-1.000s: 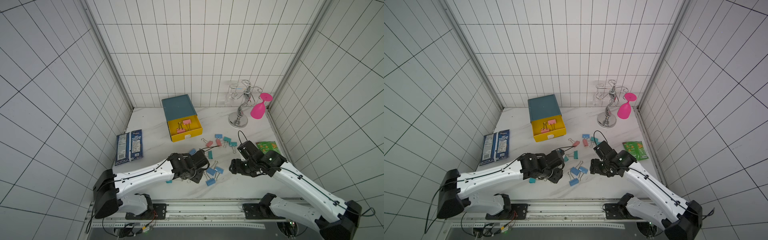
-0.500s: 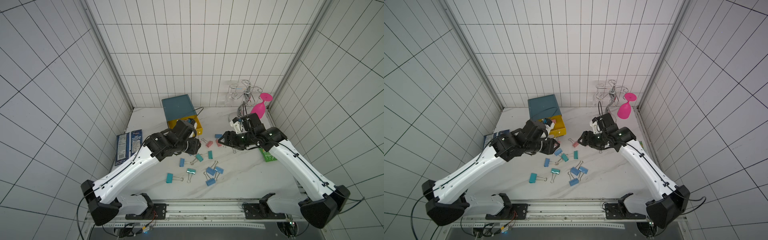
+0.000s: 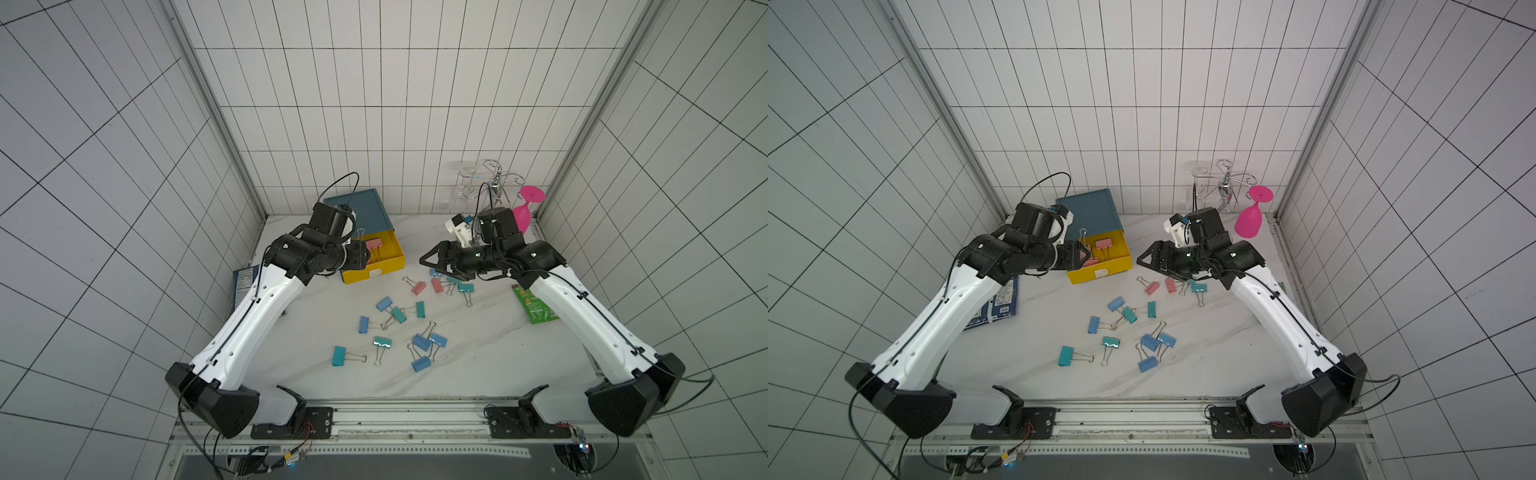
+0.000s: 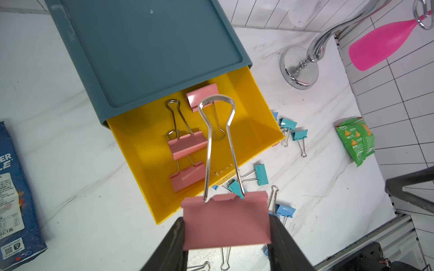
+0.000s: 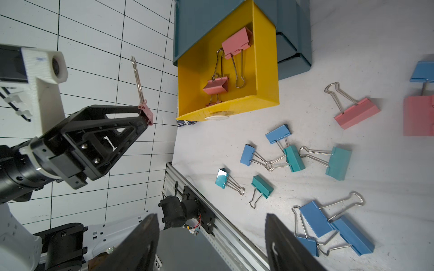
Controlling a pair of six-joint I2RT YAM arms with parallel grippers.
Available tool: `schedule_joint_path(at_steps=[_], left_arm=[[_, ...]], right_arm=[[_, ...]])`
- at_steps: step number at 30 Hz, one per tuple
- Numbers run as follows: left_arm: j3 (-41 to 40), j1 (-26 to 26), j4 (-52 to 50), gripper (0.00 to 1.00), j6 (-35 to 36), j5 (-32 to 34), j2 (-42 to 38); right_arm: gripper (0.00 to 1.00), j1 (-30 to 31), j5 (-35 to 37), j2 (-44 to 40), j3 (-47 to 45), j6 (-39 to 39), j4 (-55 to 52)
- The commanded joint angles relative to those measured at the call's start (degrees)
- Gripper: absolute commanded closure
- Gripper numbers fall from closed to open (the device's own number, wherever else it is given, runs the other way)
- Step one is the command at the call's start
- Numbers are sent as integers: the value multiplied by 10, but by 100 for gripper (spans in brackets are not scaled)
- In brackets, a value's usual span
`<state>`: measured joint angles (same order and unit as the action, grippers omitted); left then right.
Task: Put the binder clips in the drawer according to color
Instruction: Place the binder clip in the drawer.
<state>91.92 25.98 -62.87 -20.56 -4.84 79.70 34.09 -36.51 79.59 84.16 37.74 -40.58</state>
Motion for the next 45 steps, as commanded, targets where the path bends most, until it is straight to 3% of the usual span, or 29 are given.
schedule_joint_path(at_steps=[1, 8, 15, 24, 30, 38, 45], left_arm=[[0, -10, 18, 57, -10, -10, 14], [17, -15, 24, 51, -21, 18, 49], [56, -29, 40, 21, -42, 6, 48], [67, -30, 37, 18, -67, 17, -12], [5, -56, 21, 18, -108, 47, -90], [-130, -135, 8, 18, -174, 19, -204], [-269, -138, -8, 19, -248, -8, -299]], right_arm=[[27, -5, -11, 9, 16, -1, 9], [27, -10, -10, 11, 10, -2, 9], [24, -23, 10, 4, -6, -8, -4], [24, -39, 46, 13, -9, -25, -49], [28, -44, 126, 30, 8, -54, -115], [33, -45, 202, 64, 12, -83, -158], [35, -45, 236, 111, 4, -88, -150]])
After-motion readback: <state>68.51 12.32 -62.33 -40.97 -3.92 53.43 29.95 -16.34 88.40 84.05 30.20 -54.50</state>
